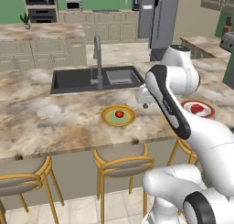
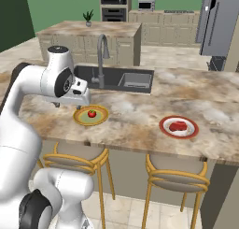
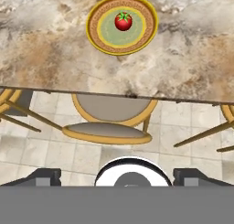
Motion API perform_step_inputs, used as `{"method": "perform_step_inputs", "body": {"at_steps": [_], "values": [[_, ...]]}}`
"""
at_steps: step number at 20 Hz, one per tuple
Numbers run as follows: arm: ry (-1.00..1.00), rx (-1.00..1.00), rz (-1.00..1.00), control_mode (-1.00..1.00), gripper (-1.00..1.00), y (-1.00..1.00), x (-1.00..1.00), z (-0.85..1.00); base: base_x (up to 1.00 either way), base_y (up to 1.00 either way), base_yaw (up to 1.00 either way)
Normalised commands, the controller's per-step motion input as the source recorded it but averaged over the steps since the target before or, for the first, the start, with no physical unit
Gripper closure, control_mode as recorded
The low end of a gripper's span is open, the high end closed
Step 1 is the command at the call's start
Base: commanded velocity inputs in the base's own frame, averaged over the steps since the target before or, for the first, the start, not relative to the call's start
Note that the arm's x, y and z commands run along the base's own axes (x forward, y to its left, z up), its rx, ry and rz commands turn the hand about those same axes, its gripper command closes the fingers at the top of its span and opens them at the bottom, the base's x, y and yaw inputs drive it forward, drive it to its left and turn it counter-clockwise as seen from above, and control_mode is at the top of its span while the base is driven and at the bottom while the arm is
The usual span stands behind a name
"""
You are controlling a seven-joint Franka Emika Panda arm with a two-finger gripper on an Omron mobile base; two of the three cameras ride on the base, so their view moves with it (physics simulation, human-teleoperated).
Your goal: Transport the steak and tomato to the fridge. Place the steak on the rack containing meat and place the tomato on the rack containing the vegetable, ensuring meats and vegetables are on different racks.
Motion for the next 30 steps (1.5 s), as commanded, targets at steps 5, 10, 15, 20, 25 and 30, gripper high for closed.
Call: {"method": "perform_step_inputs", "body": {"at_steps": [5,10,15,20,25,30], "values": [[0.02,0.12,0.0,-1.0,-1.0,0.62,0.29,-0.57,0.0,0.0,0.0],[0.08,0.1,0.01,-1.0,-1.0,0.11,0.79,-0.33,0.0,0.0,0.0],[0.02,0.02,0.0,-1.0,-1.0,0.19,0.88,-0.22,0.0,0.0,0.0],[0.08,-0.01,0.0,-1.0,-1.0,0.14,0.6,-0.15,0.0,0.0,0.0],[0.21,-0.14,-0.11,-1.0,-1.0,0.02,0.36,-0.13,0.0,0.0,0.0],[0.05,-0.07,-0.12,-1.0,-1.0,0.08,0.29,0.0,0.0,0.0,0.0]]}}
